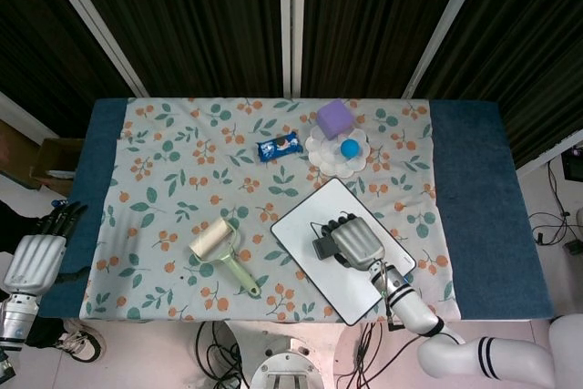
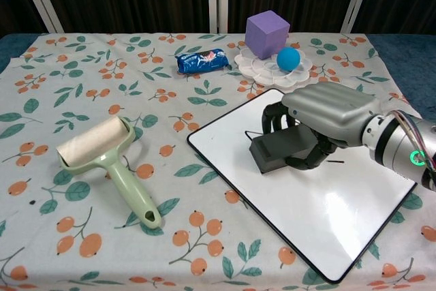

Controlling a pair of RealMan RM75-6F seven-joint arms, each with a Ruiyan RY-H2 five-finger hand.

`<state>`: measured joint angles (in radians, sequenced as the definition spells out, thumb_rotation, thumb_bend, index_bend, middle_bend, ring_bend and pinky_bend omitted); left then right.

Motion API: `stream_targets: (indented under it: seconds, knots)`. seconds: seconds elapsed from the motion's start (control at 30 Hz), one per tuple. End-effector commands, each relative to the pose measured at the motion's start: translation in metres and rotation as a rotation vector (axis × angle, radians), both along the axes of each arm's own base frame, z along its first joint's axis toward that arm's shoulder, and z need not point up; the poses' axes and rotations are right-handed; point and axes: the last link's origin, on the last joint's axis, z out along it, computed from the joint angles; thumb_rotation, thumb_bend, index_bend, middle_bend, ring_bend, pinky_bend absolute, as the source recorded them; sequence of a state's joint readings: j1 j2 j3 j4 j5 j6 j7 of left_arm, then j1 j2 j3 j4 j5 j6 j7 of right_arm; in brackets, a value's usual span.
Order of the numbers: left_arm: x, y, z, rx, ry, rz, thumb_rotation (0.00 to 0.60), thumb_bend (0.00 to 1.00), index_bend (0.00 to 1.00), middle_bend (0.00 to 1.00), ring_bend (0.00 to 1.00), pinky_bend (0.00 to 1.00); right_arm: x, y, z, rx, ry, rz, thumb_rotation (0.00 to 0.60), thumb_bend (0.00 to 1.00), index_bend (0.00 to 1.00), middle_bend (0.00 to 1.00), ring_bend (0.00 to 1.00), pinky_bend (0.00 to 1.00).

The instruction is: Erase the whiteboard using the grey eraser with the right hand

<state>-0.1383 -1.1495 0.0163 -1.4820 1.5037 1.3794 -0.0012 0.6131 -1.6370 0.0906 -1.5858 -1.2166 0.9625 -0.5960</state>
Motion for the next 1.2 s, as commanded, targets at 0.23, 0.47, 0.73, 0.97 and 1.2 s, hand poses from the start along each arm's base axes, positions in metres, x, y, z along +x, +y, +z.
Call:
stream_targets:
  seconds: [0.23, 0.47, 0.73, 0.97, 1.2]
  knots:
    - [0.002, 0.0, 0.003, 0.005, 0.0, -0.006, 0.6, 0.0, 0.07, 0.06, 0.04, 0.16, 0.025, -0.026, -0.021, -0.03, 0.017, -0.001, 0.6, 0.38, 0.84, 0.71, 0.67, 0.79]
    - [0.002, 0.001, 0.006, 0.008, 0.002, -0.005, 0.6, 0.0, 0.07, 0.06, 0.04, 0.16, 0.036, -0.046, -0.029, -0.059, 0.04, -0.019, 0.6, 0.39, 0.84, 0.71, 0.67, 0.79]
    - [0.0, 0.001, 0.005, 0.005, 0.003, 0.003, 0.6, 0.0, 0.07, 0.06, 0.04, 0.16, 0.028, -0.055, -0.02, -0.091, 0.076, -0.037, 0.6, 0.39, 0.84, 0.71, 0.67, 0.79]
    - [0.008, 0.004, -0.003, -0.016, -0.012, -0.027, 0.6, 0.0, 0.07, 0.06, 0.04, 0.16, 0.008, -0.057, -0.003, -0.111, 0.096, -0.062, 0.6, 0.39, 0.84, 0.71, 0.67, 0.79]
    - [0.015, 0.006, -0.007, -0.024, -0.012, -0.038, 0.6, 0.0, 0.07, 0.06, 0.04, 0.16, -0.016, -0.051, 0.007, -0.063, 0.106, -0.099, 0.6, 0.39, 0.84, 0.71, 0.67, 0.79]
